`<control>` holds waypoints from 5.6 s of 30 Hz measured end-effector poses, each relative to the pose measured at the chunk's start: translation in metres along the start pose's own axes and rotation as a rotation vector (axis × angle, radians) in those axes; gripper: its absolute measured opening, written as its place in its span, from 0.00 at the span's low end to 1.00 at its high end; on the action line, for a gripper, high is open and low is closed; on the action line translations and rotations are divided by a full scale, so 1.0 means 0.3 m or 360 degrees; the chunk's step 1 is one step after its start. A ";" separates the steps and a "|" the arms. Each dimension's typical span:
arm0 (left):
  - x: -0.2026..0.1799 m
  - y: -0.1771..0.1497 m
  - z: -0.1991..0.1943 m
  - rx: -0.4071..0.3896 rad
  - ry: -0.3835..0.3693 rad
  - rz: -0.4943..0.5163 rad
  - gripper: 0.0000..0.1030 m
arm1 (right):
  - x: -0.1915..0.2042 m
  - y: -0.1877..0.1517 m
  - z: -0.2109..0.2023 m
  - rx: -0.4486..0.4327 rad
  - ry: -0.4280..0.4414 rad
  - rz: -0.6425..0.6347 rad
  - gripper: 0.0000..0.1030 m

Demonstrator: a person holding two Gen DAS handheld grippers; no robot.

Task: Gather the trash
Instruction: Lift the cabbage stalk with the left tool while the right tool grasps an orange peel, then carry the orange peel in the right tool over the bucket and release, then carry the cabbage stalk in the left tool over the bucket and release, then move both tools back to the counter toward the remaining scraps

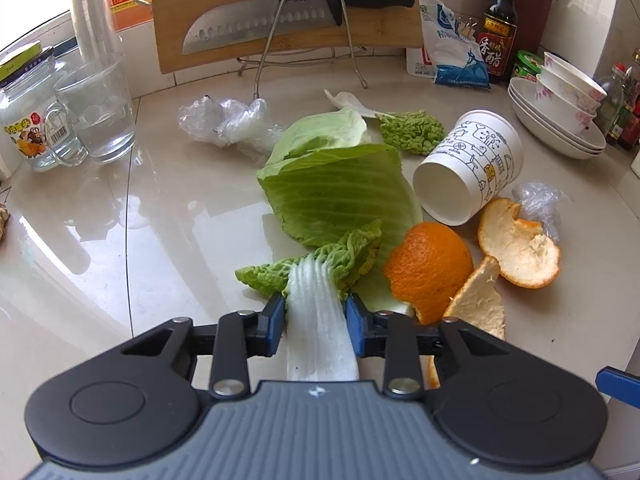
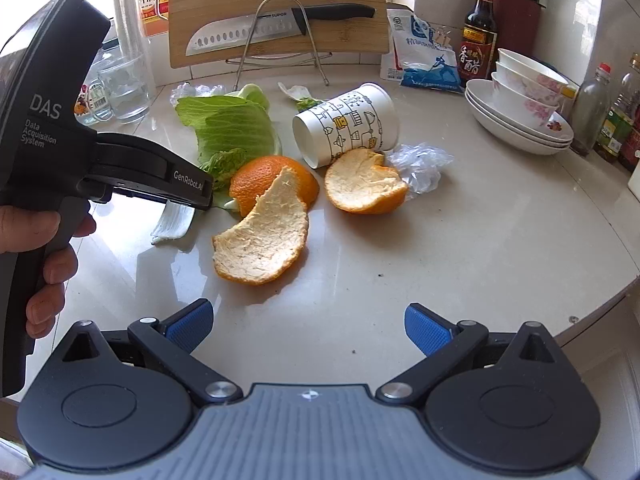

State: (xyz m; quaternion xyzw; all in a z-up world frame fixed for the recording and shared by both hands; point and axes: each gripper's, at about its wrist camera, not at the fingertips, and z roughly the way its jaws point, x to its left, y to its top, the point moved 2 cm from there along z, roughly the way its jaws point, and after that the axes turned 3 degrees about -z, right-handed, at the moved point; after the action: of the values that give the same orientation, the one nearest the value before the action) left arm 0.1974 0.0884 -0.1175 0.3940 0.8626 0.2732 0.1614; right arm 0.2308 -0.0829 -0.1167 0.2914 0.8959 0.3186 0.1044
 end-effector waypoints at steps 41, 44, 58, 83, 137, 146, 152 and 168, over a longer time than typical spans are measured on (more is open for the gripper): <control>0.126 0.043 -0.091 0.0047 -0.0242 0.0449 0.29 | 0.093 0.126 0.099 -0.0073 -0.0061 -0.0040 0.51; 0.122 0.045 -0.113 0.0059 -0.0274 0.0492 0.29 | 0.092 0.126 0.071 -0.0085 -0.0064 -0.0048 0.51; -0.039 0.006 -0.268 0.0069 -0.0503 0.0823 0.29 | -0.025 -0.009 -0.142 -0.0110 -0.0210 0.0117 0.51; -0.653 -0.238 -0.351 0.0064 -0.0905 0.1292 0.29 | -0.427 -0.705 -0.173 0.0195 -0.0566 0.0816 0.51; -1.074 -0.670 -0.155 0.0112 -0.0917 0.1536 0.88 | -0.402 -0.870 -0.610 0.0019 -0.0937 0.1022 1.00; -0.946 -0.546 -0.253 0.0018 -0.0933 0.1492 0.89 | -0.389 -0.805 -0.614 -0.0002 -0.0923 0.0975 1.00; -0.805 -0.433 -0.305 -0.0026 -0.0894 0.1420 0.89 | -0.370 -0.719 -0.609 -0.0040 -0.0870 0.0925 1.00; -0.359 -0.196 -0.283 -0.0140 -0.0664 0.1163 0.91 | -0.251 -0.360 -0.455 -0.0168 -0.0568 0.0609 1.00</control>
State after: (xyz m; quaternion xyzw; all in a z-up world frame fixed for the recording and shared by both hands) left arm 0.1894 -0.0553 -0.0779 0.7135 0.6025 0.2635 0.2418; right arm 0.1918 -0.2646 -0.0791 0.5013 0.7741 0.3225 0.2135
